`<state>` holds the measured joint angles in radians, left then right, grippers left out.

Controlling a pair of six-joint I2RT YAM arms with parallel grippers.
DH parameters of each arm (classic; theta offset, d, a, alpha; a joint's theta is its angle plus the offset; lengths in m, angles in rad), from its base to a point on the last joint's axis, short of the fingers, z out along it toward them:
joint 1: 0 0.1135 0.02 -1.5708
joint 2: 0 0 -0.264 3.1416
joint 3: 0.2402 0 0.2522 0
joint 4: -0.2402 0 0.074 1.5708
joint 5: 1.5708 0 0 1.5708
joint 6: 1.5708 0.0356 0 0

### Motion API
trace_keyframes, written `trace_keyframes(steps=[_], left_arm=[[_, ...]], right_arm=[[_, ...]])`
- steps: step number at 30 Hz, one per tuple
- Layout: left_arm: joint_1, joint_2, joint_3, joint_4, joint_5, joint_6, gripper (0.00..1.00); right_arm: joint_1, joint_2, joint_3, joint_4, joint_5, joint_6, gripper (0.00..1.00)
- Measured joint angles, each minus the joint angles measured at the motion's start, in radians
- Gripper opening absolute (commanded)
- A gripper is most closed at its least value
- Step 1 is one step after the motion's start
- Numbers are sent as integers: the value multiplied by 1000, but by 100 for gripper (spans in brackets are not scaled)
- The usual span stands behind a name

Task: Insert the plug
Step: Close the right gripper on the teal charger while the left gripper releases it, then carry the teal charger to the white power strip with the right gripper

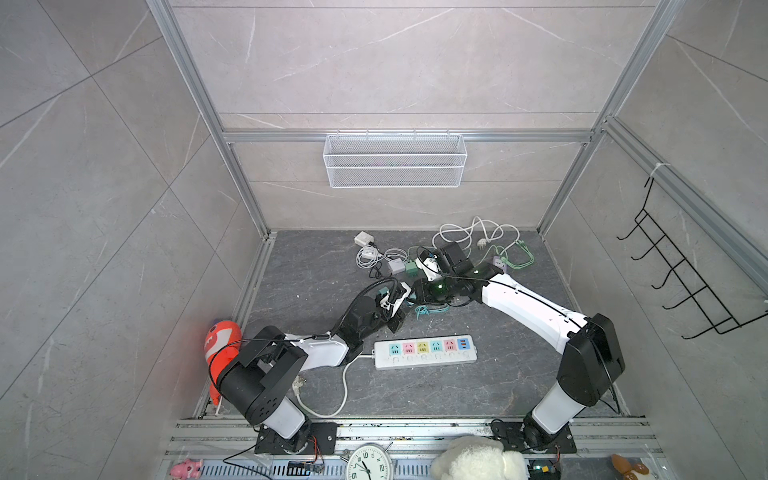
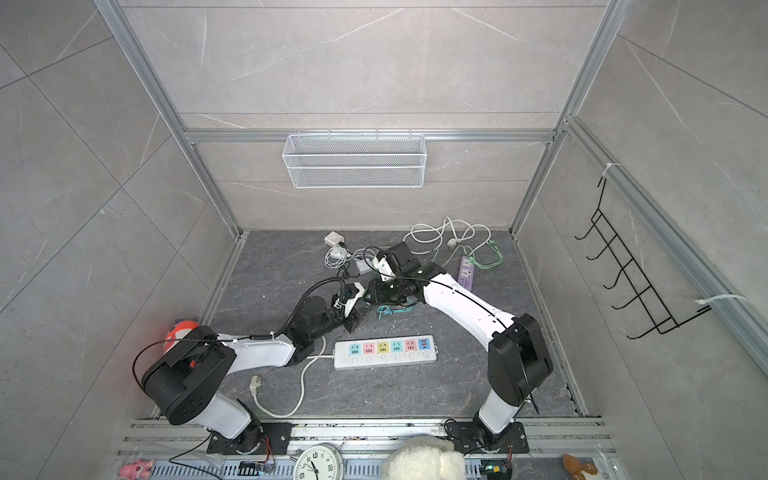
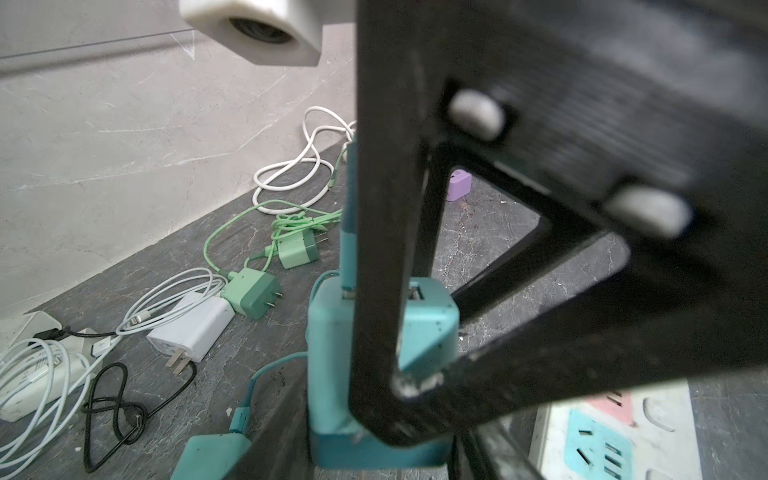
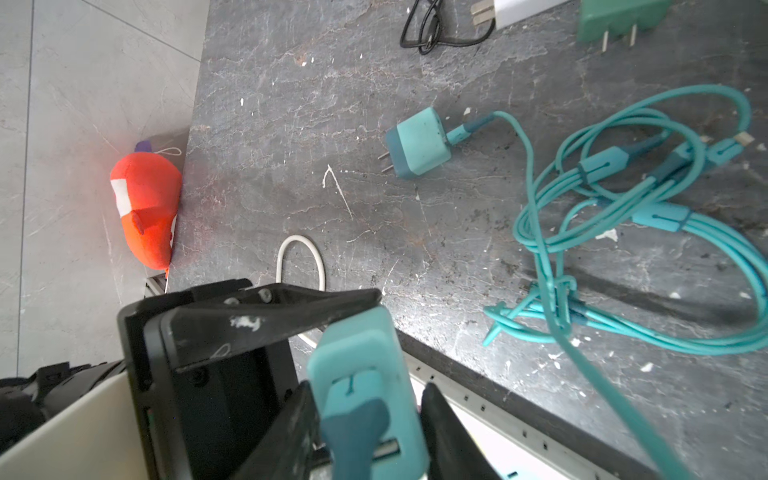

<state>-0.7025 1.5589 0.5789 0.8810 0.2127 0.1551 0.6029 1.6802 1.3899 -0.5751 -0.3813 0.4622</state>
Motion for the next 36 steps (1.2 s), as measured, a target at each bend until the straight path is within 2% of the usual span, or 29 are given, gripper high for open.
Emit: trace_keyframes(steps=[6, 10, 14, 16, 19, 23, 29, 36], left_arm=[[2, -11, 5, -40, 8, -2, 44], [4, -11, 26, -84, 2, -5, 84], [0, -14, 39, -98, 2, 2, 89], [0, -28, 43, -134, 0, 10, 96], [0, -76, 44, -208, -13, 23, 100], [0, -185, 26, -280, -86, 28, 100], [-1, -366, 4, -475, -352, -47, 100], [-1, -534, 4, -824, -633, -258, 100]], right_arm=[[0, 10, 4, -10, 0, -43, 22], [1, 39, 39, -25, 0, -48, 18], [3, 44, 69, -48, 48, -48, 17], [0, 46, 98, -75, 87, -48, 17], [-13, 61, 173, -133, 139, -51, 17], [-47, 106, 303, -204, 193, -69, 17], [-63, 250, 576, -305, 220, -105, 17], [-30, 492, 1002, -459, 202, -138, 17]])
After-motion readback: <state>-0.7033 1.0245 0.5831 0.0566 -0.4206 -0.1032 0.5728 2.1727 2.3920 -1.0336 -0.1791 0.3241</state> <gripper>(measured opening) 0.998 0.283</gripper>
